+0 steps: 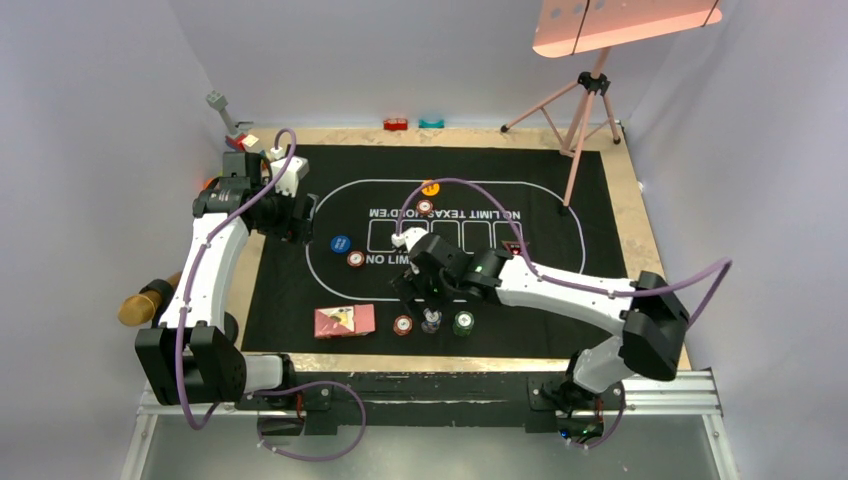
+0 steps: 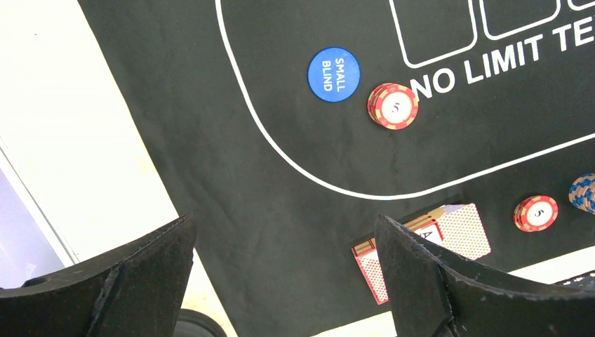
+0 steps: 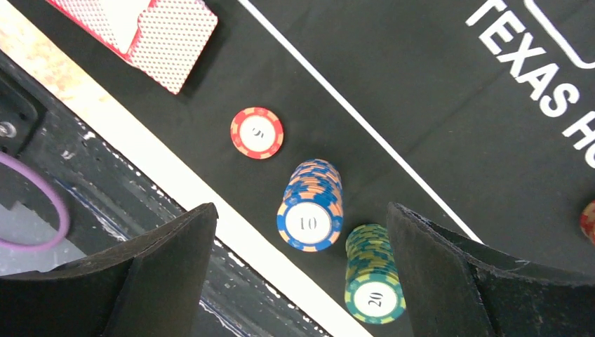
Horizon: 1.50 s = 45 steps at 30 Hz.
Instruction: Distribute texas hold em gaming equipment
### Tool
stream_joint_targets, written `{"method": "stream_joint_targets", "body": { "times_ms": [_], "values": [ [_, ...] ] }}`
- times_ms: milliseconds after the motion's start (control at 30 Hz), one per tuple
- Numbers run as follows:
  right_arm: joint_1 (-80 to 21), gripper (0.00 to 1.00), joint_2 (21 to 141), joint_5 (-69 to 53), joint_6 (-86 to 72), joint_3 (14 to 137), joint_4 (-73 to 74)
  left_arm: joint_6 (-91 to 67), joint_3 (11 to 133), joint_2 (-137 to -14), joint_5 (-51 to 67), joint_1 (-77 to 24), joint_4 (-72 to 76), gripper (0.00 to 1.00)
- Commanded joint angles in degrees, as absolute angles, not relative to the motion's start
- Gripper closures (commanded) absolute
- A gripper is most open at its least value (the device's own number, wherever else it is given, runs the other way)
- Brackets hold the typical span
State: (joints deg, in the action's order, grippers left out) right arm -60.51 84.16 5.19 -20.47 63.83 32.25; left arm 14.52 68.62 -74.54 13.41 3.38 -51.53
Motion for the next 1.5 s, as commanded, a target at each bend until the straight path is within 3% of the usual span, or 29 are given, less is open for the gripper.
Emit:
{"method": "stream_joint_targets", "body": {
  "times_ms": [0,233,800,1300,1467],
  "values": [
    [-62.4,0.06,87.2,6.1,-18.4,66.6,32.8,14.6,69.0,-73.8,14.1,3.8,-50.9,0.00],
    [-62.8,0.07,89.8,7.4,-18.0,65.2,31.4,14.8,68.9,-73.6,13.8,3.8,-50.7,0.00],
    [-62.8,0.23,92.1,4.9,-18.1,61.4,29.5,14.7,68.7,-73.7,13.9,3.9,-50.4,0.00],
    [-62.8,0.60,91.4,5.3,-18.1,60.7,29.3,14.8,68.6,-73.6,13.6,3.8,-50.1,0.00],
    [-62.8,0.64,92.1,5.4,-18.0,60.6,29.7,14.9,68.5,-73.4,13.6,3.8,-50.1,0.00]
  ]
}}
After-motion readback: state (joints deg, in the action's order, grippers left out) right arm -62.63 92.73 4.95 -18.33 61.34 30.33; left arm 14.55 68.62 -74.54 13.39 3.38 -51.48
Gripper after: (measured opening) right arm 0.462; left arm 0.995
